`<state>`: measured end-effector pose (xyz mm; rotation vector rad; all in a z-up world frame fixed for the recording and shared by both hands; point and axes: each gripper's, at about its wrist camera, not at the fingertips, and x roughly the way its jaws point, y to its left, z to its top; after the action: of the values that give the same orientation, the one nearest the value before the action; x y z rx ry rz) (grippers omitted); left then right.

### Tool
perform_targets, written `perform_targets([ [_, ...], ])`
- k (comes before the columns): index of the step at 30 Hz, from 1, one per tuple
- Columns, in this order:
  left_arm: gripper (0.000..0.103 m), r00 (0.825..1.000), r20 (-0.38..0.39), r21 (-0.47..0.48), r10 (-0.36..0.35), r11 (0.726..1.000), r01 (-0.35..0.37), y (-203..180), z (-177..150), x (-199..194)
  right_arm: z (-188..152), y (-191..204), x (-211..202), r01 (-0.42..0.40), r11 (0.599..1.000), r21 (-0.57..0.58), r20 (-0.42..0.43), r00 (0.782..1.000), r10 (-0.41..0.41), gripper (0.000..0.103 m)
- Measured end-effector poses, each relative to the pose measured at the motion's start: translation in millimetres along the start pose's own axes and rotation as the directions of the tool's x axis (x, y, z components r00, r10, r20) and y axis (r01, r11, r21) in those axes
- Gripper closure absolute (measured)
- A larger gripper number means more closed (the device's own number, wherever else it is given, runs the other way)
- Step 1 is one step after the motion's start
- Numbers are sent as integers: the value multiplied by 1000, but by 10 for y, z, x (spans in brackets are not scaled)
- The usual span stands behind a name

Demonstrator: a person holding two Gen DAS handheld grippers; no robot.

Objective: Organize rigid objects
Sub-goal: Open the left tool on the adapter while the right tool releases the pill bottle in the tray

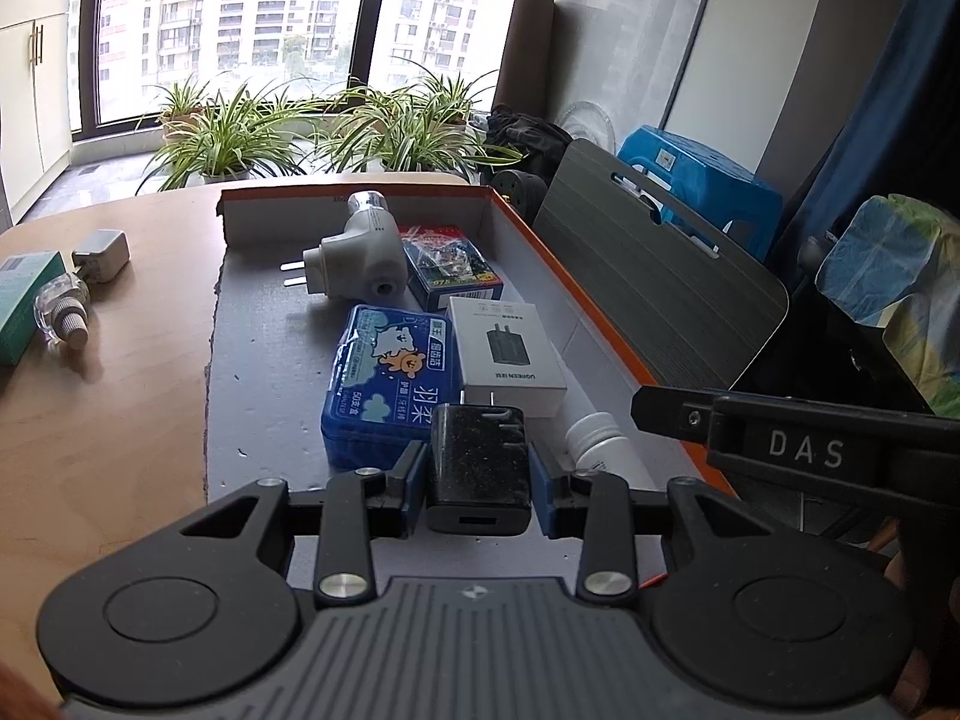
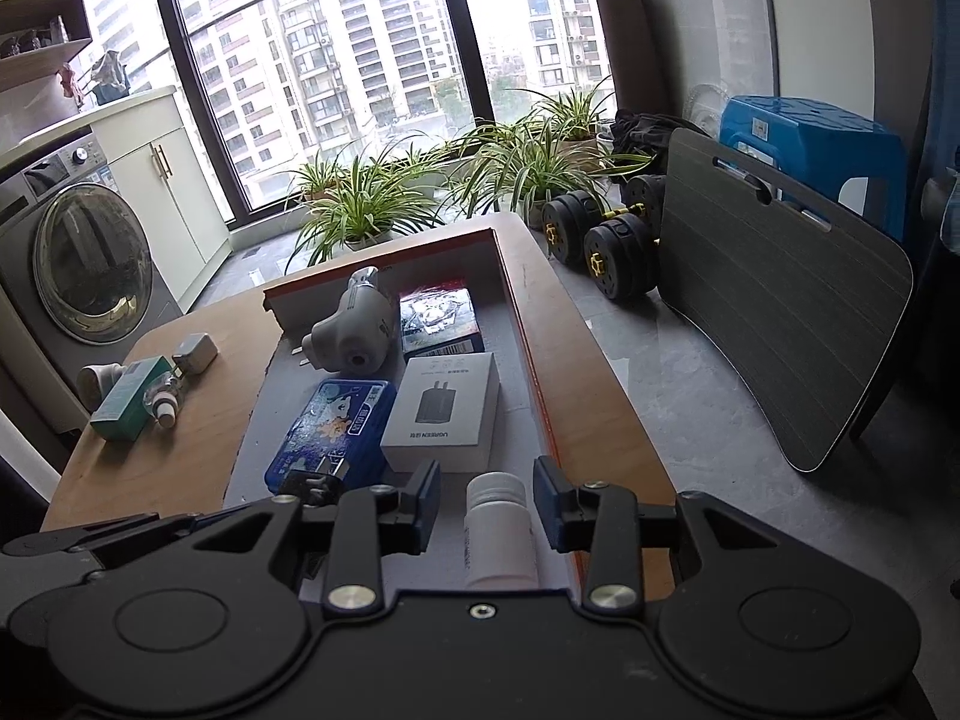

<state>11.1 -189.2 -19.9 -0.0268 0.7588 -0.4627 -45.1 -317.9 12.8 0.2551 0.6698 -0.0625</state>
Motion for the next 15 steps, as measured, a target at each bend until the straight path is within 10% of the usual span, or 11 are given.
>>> perform_targets([
  [3, 61, 999, -24, -4, -33, 999, 33, -1, -3, 36, 21, 15, -44, 9, 1000, 5, 18, 1000, -9, 57],
  [5, 40, 999, -20, -17, -42, 999, 42, 7, -9, 24, 47, 19, -75, 10, 1000, 7, 23, 1000, -11, 57],
  [15, 27, 998, 40, -25, 49, 999, -48, 144, 93, -268, 113, 256, -177, -9, 999, -35, 43, 999, 10, 32],
])
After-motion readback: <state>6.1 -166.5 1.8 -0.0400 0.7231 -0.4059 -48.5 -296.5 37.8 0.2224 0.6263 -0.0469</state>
